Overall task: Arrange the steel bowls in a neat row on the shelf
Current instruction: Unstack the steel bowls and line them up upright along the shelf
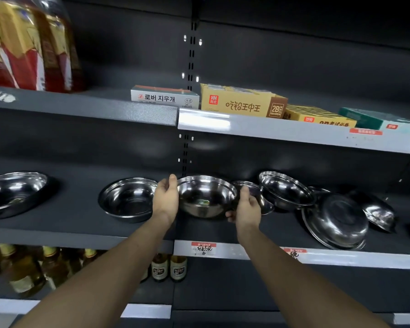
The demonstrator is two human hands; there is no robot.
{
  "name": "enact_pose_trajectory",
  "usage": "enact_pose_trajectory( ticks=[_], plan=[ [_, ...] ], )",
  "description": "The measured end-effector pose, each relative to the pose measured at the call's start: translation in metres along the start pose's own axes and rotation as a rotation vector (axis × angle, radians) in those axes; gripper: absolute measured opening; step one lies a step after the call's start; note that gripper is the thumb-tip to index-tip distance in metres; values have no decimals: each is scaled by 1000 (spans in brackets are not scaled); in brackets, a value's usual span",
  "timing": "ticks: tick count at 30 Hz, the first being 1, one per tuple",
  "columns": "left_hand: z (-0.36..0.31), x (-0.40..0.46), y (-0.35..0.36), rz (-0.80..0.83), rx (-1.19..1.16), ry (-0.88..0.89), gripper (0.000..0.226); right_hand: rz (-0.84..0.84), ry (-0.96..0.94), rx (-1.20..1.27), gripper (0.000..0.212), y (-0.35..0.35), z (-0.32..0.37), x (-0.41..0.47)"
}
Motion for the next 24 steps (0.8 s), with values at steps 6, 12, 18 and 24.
enact_pose_trajectory(
  ticks=[6, 12, 18, 24],
  plan=[
    [10, -1, -5, 74, 329, 62, 53, 53, 66, -163, 25, 4, -18, -2],
    [6, -5, -8, 116, 652, 210, 59, 58, 67, -316, 14, -3, -29, -3],
    [-12, -7, -4, 171, 1126, 492, 47, 50, 84, -360, 13, -7, -40, -1],
    [1, 0, -8, 206, 1343, 485, 49, 27, 34, -424, 19, -9, -39, 3]
  ],
)
Point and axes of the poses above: each hand's wrist, its own x-axis towards the middle knuckle, its own y-axis out of the palm, z = x × y, the point moved 9 cm from there along x, towards the middle knuckle, and after that the axes turned 1 degree about z, right-handed, at the moved point
